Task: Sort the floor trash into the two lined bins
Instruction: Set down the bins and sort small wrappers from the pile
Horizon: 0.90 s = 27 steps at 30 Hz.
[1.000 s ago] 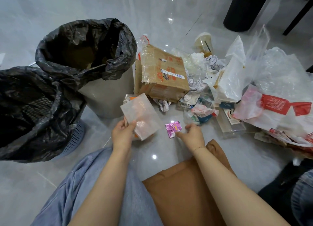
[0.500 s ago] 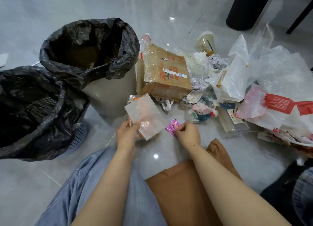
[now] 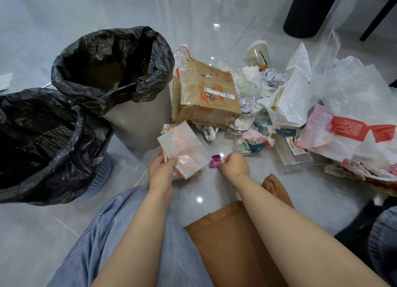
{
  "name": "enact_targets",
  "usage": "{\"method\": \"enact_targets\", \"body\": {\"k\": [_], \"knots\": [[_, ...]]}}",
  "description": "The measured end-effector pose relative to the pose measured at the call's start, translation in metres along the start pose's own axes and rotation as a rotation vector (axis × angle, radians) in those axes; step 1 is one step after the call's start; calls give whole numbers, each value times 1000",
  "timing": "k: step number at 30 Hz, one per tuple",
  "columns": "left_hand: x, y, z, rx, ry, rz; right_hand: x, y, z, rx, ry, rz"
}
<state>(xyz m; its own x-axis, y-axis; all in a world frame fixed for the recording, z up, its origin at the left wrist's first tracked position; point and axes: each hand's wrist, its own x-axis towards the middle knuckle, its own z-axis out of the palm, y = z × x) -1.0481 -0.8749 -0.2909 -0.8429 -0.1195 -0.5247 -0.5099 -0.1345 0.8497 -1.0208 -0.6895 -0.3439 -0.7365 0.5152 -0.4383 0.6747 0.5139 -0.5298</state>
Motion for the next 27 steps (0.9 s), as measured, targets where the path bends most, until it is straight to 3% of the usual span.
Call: {"method": "enact_targets", "body": {"k": [3,7,10,13,17,22,27], "knots": [[0,0,1,-13,9,-12,-11,3,-5,193,23,-22],[3,-3,1,-9,17,-19,-47,4,-21,765,146,-75],[2,-5,3,44,-18,-1,-69,-13,-33,986,33,-183],[-4,-7,8,71,-107,8,-72,-31,-29,897,-62,-262],[-10,-10,14,41,-239,-43,-63,-26,-13,502,74,-349],[-11,-10,14,18,-359,-54,-66,-20,-12,347,132,-504],[-10,-8,16,100,-254,-5,-70,-22,-19,330,86,-591]]}}
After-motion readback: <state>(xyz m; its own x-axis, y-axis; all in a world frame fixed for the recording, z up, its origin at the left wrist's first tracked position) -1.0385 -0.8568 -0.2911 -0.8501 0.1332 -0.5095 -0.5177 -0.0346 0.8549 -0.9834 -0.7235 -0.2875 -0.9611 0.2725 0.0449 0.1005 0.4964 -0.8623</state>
